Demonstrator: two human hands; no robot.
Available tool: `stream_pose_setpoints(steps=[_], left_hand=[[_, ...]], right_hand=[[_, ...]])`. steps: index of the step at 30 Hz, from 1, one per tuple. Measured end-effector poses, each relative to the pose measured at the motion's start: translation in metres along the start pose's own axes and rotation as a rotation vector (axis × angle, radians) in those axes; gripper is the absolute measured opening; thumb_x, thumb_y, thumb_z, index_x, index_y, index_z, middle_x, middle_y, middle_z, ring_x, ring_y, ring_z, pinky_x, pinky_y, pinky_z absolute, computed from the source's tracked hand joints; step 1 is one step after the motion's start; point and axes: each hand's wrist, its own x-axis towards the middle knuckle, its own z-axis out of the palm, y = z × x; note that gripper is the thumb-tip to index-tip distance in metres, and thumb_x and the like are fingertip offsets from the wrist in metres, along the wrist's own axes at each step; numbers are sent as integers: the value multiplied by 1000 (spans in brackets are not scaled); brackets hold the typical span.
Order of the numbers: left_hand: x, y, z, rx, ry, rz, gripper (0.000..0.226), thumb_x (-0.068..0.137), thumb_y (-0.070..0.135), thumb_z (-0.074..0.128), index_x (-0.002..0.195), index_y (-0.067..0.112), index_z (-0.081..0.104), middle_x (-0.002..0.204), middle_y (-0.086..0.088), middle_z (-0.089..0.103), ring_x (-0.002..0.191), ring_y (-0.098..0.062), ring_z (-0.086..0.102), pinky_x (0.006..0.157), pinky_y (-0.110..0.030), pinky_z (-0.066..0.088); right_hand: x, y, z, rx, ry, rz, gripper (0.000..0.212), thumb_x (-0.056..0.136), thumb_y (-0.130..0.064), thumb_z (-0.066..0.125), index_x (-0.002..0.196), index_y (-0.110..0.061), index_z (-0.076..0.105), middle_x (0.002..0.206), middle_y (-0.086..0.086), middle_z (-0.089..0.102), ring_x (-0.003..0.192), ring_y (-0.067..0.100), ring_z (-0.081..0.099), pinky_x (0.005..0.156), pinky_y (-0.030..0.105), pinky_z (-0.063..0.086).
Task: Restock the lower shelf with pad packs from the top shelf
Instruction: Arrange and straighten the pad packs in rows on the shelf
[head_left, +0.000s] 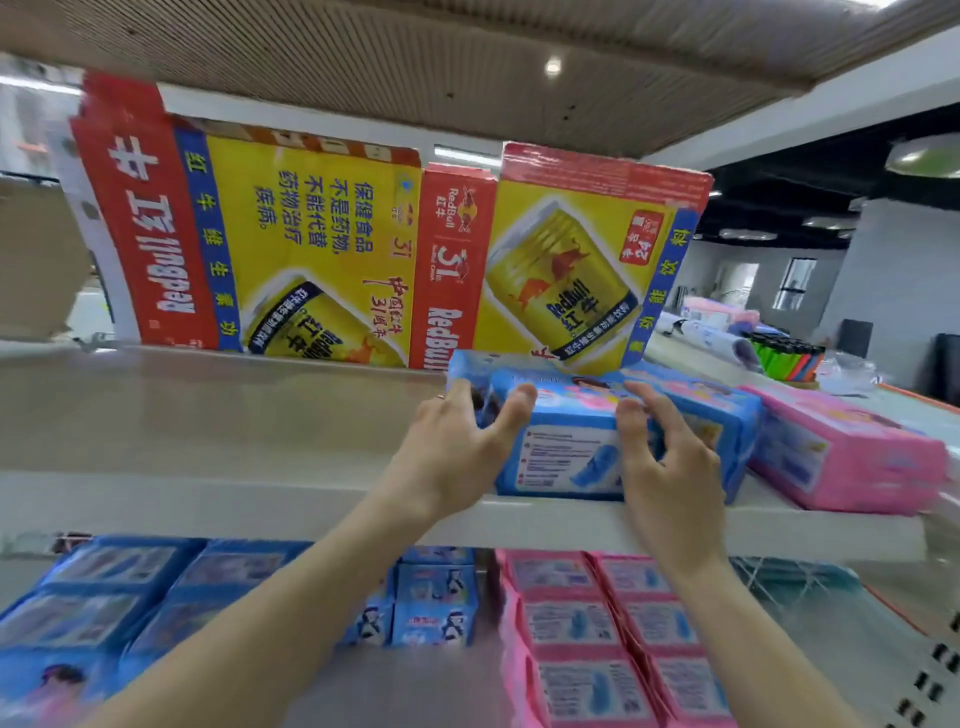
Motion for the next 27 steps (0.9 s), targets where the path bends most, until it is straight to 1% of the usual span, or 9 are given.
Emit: stream_pose_setpoints(steps=[6, 11, 13, 15, 16, 18, 20, 24, 27], left_hand=[[5, -4, 0, 32, -7, 22, 62, 89, 78, 34, 91, 21, 57, 96, -5, 64, 92, -20, 58, 70, -36, 49], [-5, -1, -4, 14, 22, 146, 59, 92, 70, 40, 88, 14, 61, 84, -2, 65, 81, -12, 58, 64, -27, 43], [-10, 0, -6, 7, 85, 225, 59, 84, 72, 40, 90, 17, 62, 85, 4, 64, 81, -3, 57, 63, -17, 42], [-16, 3, -5, -43, 145, 271, 47, 82, 67, 47, 95, 24, 59, 92, 8, 63, 86, 0, 58, 67, -10, 42], [-20, 5, -4, -122, 171, 268, 36, 82, 62, 54, 99, 30, 58, 98, 8, 64, 90, 0, 61, 72, -10, 47], [-37, 13, 2, -384, 227, 229, 33, 80, 57, 63, 107, 40, 58, 111, 7, 66, 97, -5, 66, 82, -27, 58], [-61, 22, 8, -500, 283, 218, 45, 77, 61, 67, 116, 41, 58, 118, 8, 64, 105, -9, 67, 87, -37, 58], [-110, 36, 21, -594, 304, 232, 57, 76, 51, 80, 126, 35, 56, 128, 10, 55, 109, -6, 65, 86, -28, 58], [-146, 30, 31, -624, 280, 202, 59, 75, 41, 83, 126, 40, 54, 132, 5, 59, 111, -6, 66, 84, -23, 57]], right_hand=[[-2, -5, 4, -64, 59, 50, 46, 88, -64, 33, 122, -46, 59, 92, -12, 60, 105, 22, 59, 85, 37, 42], [-7, -1, -3, 11, 40, 5, 44, 91, -64, 35, 127, -50, 55, 89, -14, 63, 84, 14, 59, 74, 33, 43], [-10, -3, -10, 138, 28, -16, 37, 95, -54, 48, 130, -47, 57, 90, -25, 64, 75, 3, 56, 68, 27, 44], [-9, -7, -20, 345, 28, 7, 34, 98, -33, 59, 131, -38, 60, 93, -30, 65, 79, -8, 60, 70, 15, 48], [-10, -9, -25, 441, 20, 30, 35, 97, -24, 61, 131, -34, 61, 95, -24, 69, 82, -9, 63, 70, 10, 47], [-17, -17, -38, 540, -9, 13, 35, 96, -14, 63, 127, -29, 62, 96, -15, 74, 83, -6, 68, 69, 7, 46], [-30, -20, -49, 599, -3, -23, 37, 93, -11, 65, 125, -28, 61, 96, -16, 75, 85, -3, 69, 73, 9, 48], [-63, -10, -72, 712, -16, -1, 57, 82, -19, 71, 136, -28, 53, 119, -11, 71, 110, 13, 68, 91, 27, 55], [-92, 8, -92, 681, -119, -6, 69, 74, -22, 74, 139, -30, 51, 131, -12, 65, 126, 10, 58, 102, 44, 51]])
